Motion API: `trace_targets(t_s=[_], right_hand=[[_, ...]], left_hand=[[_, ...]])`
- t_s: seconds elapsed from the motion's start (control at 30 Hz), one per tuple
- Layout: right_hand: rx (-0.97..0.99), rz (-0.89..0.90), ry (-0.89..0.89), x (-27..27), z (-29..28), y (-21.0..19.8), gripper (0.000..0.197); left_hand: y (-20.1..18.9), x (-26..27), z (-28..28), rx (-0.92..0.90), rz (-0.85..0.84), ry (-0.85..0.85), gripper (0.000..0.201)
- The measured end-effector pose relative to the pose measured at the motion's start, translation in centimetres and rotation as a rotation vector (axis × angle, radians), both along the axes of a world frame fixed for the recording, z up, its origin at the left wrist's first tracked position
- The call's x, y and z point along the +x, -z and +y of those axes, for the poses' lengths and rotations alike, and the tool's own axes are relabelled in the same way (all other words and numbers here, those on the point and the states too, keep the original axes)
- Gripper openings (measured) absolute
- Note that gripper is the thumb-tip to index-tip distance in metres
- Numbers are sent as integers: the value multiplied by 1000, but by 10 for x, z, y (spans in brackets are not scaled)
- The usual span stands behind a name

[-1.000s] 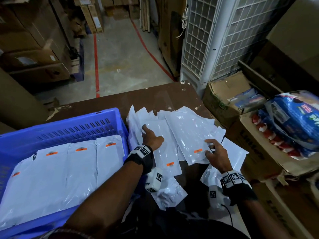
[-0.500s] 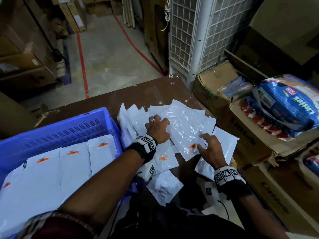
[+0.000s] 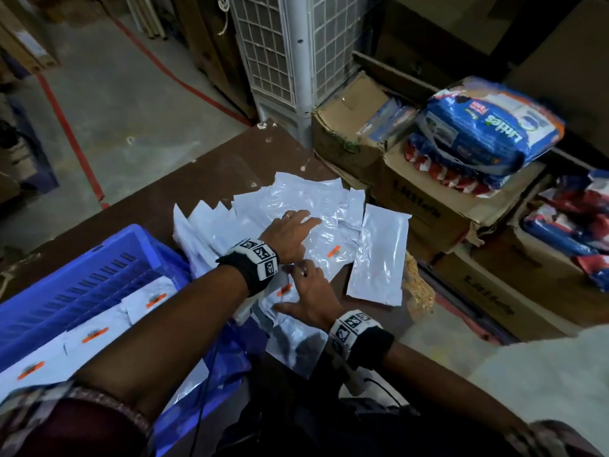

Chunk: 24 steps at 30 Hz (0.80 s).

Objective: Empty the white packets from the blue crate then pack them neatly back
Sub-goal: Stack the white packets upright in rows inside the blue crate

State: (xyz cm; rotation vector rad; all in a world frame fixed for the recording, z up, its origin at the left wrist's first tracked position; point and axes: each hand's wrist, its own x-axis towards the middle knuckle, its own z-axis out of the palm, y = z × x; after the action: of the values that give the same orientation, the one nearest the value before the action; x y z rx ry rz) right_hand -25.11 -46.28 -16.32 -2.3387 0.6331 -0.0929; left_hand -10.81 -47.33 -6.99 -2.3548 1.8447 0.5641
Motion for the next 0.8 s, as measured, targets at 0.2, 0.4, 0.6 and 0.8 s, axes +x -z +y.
trace_targets(t_s=[0.2,0.4,0.6,0.8], right_hand=[[248,-70,113,-2,1,1,87],[399,-125,127,-34,-32,-4,58],[225,83,-34,-71,-84,-8,48],[-77,272,-80,-66,-102,-20,36]], left_hand=[[5,9,-7,61,33,-17,71],[11,15,-15,72,-25,46,78],[28,13,-23,130,-186,276,96],[48,7,-28,137,-297,283,114]])
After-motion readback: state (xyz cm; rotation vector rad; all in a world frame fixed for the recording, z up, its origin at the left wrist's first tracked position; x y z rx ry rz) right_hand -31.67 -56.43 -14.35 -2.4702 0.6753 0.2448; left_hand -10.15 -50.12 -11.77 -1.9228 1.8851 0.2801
